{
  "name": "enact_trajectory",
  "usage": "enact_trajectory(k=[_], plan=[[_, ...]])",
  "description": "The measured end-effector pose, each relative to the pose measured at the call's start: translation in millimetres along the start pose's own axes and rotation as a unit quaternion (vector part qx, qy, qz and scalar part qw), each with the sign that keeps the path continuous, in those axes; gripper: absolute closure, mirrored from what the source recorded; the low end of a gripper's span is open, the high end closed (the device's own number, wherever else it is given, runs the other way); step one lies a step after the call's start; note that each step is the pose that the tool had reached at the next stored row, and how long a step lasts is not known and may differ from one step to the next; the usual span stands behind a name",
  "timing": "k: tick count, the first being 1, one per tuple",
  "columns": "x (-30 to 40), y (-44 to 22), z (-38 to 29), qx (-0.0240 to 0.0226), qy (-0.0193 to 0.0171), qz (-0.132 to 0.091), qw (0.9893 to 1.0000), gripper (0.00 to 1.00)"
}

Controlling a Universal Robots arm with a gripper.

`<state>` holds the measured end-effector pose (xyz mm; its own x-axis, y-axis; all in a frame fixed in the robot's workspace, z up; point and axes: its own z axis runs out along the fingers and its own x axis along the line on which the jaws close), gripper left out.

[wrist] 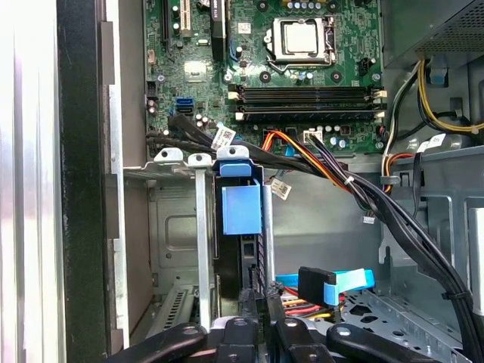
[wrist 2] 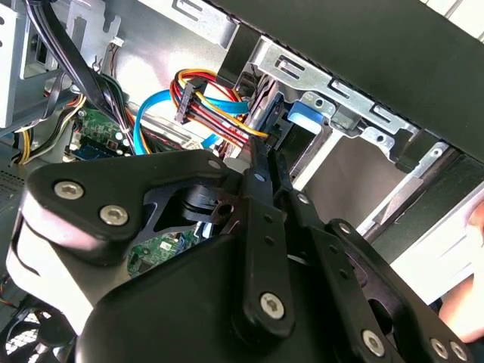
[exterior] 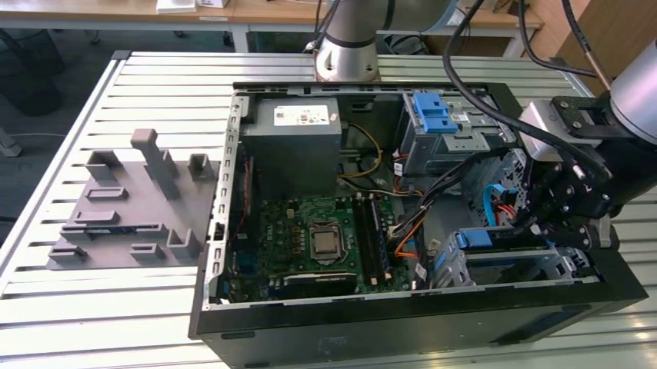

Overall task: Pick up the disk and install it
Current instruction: 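Insert the first disk wire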

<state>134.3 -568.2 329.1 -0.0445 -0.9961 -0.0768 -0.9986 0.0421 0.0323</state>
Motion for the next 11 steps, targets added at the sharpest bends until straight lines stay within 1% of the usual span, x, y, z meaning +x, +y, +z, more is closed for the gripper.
enact_trajectory(k=[2, 3, 5, 11], plan=[[0.0, 0.0, -0.2, 0.0, 0.0003, 0.0, 1.0, 0.83], [0.0, 0.0, -0.4, 0.0, 0.0005, 0.0, 1.0, 0.76], [0.0, 0.0, -0.6, 0.0, 0.0006, 0.0, 1.0, 0.76], [-0.5, 0.2, -6.5, 0.0001, 0.0006, 0.0, 1.0, 0.76]])
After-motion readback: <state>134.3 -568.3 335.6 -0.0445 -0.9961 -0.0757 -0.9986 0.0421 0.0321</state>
